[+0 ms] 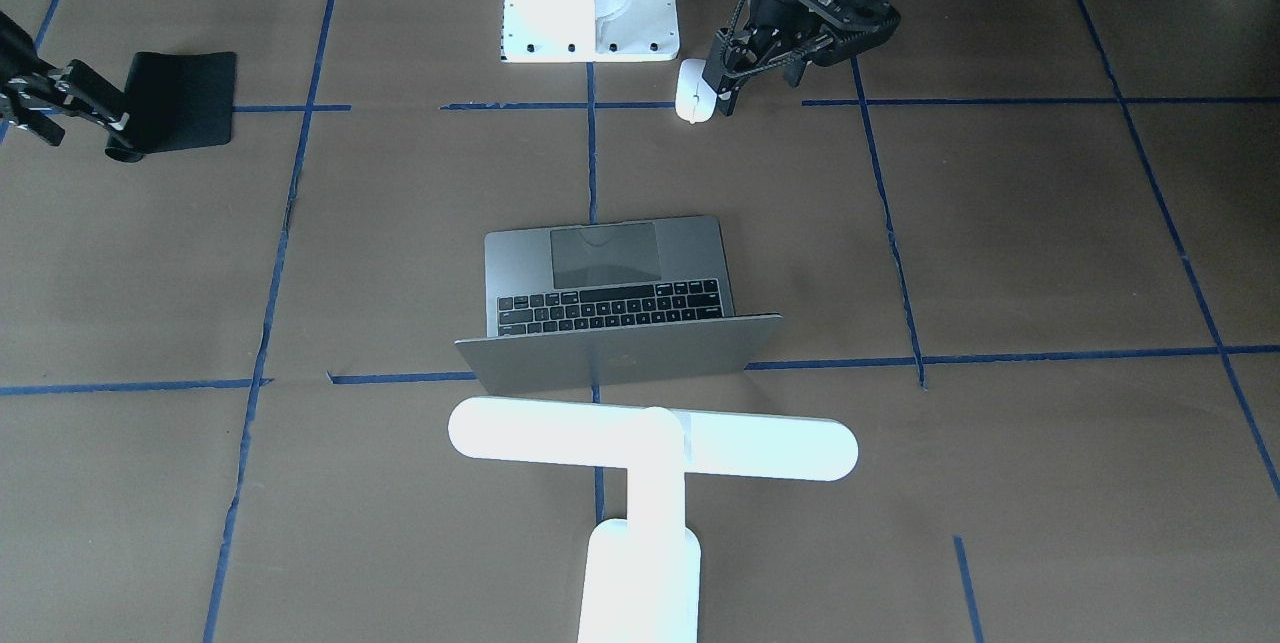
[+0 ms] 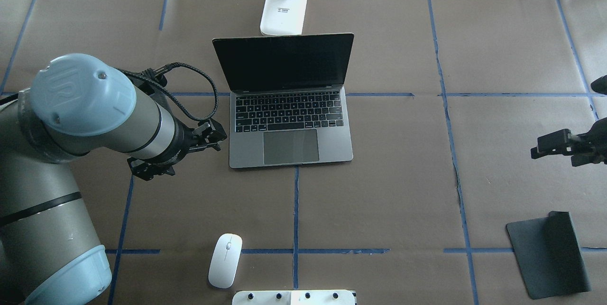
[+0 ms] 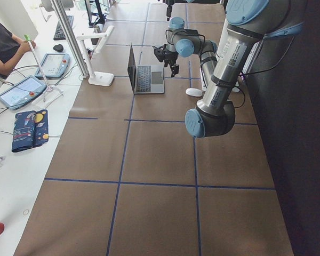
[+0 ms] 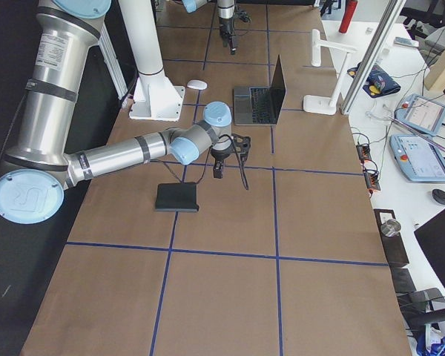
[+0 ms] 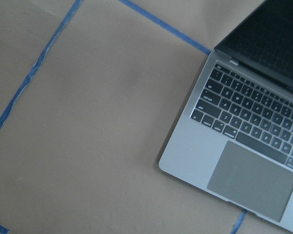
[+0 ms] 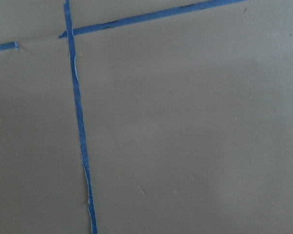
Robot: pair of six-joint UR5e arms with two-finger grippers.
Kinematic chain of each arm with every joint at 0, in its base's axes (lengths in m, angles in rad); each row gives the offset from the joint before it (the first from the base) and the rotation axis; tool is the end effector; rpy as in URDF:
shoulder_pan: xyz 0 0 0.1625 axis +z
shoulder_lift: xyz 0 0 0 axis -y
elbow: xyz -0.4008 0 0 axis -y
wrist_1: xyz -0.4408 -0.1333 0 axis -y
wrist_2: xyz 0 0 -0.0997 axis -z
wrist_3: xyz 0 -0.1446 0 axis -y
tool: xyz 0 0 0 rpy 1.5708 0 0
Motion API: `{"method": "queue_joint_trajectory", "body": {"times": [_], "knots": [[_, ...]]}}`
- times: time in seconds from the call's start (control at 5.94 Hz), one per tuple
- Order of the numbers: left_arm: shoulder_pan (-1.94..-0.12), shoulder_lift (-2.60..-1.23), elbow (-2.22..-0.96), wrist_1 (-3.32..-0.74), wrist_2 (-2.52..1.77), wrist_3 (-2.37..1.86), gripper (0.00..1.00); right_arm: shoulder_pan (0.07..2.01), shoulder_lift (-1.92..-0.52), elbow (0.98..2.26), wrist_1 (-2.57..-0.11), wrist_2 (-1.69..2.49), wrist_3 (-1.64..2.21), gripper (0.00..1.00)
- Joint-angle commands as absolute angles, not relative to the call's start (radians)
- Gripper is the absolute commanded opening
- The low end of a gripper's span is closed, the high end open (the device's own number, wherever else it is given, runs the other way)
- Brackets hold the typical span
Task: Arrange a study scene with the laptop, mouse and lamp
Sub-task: 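Lower the right gripper and grasp the black mouse pad's edge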
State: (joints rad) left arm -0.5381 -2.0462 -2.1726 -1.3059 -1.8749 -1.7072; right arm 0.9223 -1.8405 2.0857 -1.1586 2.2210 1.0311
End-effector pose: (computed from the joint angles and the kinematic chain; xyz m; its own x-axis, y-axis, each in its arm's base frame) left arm 0.4356 -0.3648 0.1532 0.5440 -0.4758 -0.6911 0.3799 0.8741 -0.3028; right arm -0.2474 -0.4023 0.4720 0.6213 0.1427 0.7704 -0.1069 0.9895 -0.0971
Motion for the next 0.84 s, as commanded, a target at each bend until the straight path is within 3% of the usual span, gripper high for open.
{"method": "queue_joint_trajectory", "body": {"times": [0.0, 0.5, 0.67], "knots": [[-0.519, -2.037, -2.174, -1.307, -1.870, -1.703, 1.00, 0.800, -1.958, 2.079, -1.009, 2.169, 1.072, 1.00], [-0.512, -2.042, -2.172, -1.307, -1.870, -1.703, 1.00, 0.759, -2.035, 2.019, -0.893, 2.158, 1.121, 1.00], [-0.512, -2.048, -2.174, -1.307, -1.870, -1.703, 1.00, 0.714, -2.052, 1.943, -0.794, 2.140, 1.121, 1.00]]}}
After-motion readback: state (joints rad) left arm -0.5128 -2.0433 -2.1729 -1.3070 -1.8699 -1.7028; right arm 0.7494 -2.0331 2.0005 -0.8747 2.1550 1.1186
